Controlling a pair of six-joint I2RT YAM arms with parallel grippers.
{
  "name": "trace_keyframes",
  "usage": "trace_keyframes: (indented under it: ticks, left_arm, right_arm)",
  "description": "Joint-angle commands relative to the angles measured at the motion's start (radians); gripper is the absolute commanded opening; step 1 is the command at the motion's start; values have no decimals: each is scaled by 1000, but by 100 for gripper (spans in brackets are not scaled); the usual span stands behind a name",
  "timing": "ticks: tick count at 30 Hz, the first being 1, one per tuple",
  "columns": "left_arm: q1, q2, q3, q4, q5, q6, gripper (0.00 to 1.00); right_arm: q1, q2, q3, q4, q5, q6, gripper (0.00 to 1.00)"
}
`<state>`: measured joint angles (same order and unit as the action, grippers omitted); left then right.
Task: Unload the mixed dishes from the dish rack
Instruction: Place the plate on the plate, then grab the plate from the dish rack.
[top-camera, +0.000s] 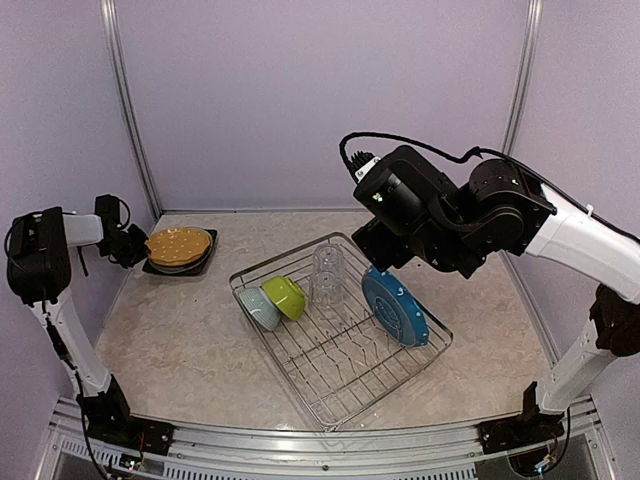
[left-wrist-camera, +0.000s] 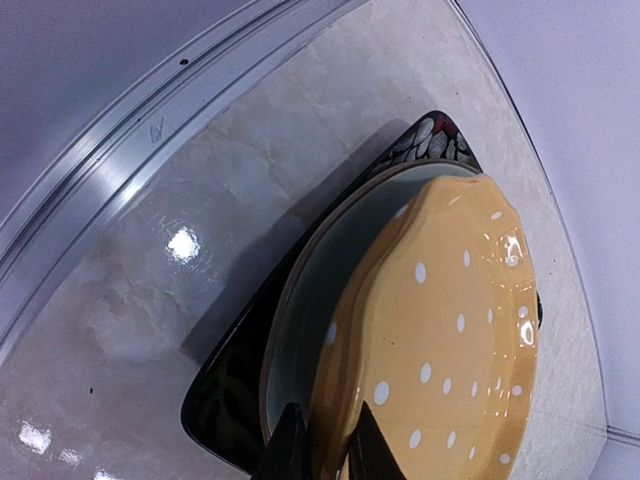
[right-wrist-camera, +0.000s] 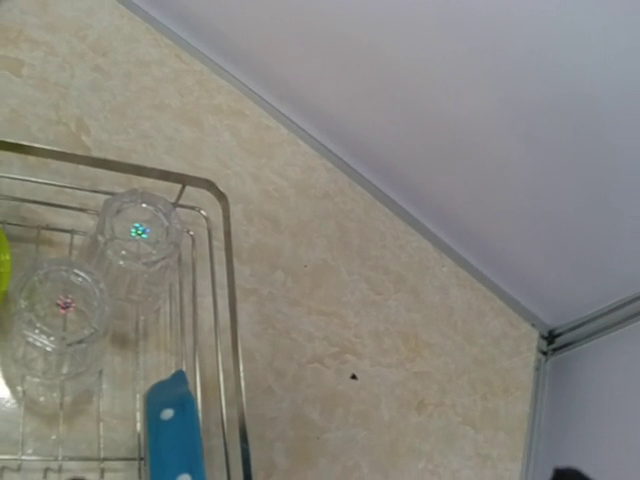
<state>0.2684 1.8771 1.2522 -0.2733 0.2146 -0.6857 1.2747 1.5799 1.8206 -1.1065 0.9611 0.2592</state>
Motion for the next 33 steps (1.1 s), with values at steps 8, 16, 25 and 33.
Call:
trace_keyframes:
  ticks: [8,16,25,33]
  left_arm:
    - [-21,23,62,10,-13,47,35]
    - [-46,-7,113,-79,-91,112,57]
    - [-94,-142,149,-152,-199,203,99]
    - [-161,-297,117,-144,-284,260,99]
  right_arm:
    - [-60,-80,-43,35,-121,79,99]
    - [-149,-149,-118,100,-293,140,99]
    - [-240,-233,-210,113,-466,219,99]
    - [-267,-215,-226,42,-602,266,99]
